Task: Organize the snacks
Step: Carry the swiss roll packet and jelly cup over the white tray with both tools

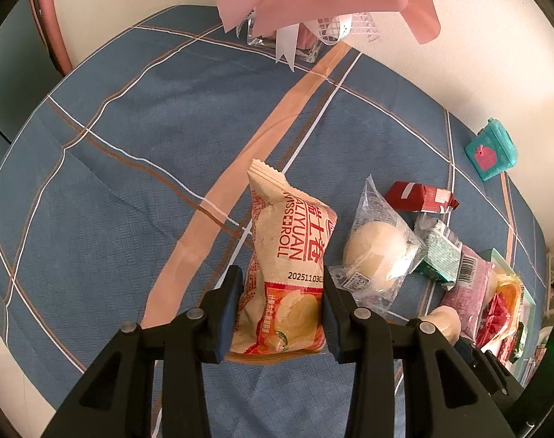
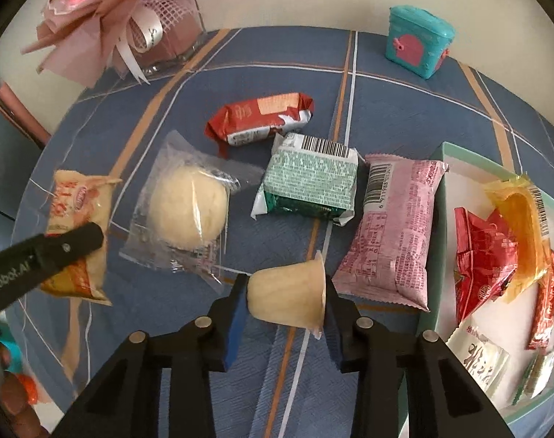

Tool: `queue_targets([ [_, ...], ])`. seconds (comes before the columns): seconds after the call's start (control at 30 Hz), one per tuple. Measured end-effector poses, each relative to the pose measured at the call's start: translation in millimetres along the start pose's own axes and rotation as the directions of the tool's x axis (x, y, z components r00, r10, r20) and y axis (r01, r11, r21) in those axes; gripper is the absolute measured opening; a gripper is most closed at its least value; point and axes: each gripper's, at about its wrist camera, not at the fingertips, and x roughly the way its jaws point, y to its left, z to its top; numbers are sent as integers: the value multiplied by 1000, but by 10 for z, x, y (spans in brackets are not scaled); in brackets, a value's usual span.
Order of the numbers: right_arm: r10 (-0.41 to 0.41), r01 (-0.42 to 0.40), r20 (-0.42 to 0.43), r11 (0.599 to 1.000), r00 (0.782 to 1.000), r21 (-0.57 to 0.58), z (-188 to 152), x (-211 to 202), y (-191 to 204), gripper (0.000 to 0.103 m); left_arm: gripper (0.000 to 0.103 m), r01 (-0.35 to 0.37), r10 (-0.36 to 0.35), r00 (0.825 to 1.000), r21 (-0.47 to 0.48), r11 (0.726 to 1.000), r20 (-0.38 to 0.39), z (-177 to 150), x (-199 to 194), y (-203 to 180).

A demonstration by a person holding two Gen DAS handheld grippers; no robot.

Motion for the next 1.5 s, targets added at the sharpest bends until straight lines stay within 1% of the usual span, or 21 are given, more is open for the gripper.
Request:
queue_targets([
  [0.37,42,-43,62,999,997,8,19,-309,4,40,42,5,-6,1000,16,1000,11,-9,-95,-14],
  [0.53,57,-59,81,998,995,26,1,-365,8,40,42,12,-13,1000,36,999,19,-33,-167,-110],
  [0.7,66,-73,112,995,991,65,-31,-524,-168,40,42,25,-27,999,73,997,29,-91,-264,-300],
  [0.8,57,-71,138,993,989,99,-36,-646,-318,40,42,35,-39,999,103,994,38,-139,-330,-453],
  [0.9,33,-55,152,988,988,145,-33,-709,-529,40,41,51,-56,998,134,990,38,-195,-383,-621],
  [1.0,9,-43,160,977,987,211,-40,-766,-827,40,42,62,-69,997,176,983,36,-269,-422,-816],
  [1.17,-56,-1,172,949,984,316,-95,-915,-1324,40,41,81,-93,995,265,961,33,-413,-461,-1229],
  [1.3,-87,12,177,922,980,388,-174,-1031,-1702,40,42,93,-109,994,353,931,27,-583,-479,-1607],
  [1.5,-127,28,186,887,974,461,-281,-1189,-2085,40,42,121,-141,990,498,858,3,-938,-505,-2169],
])
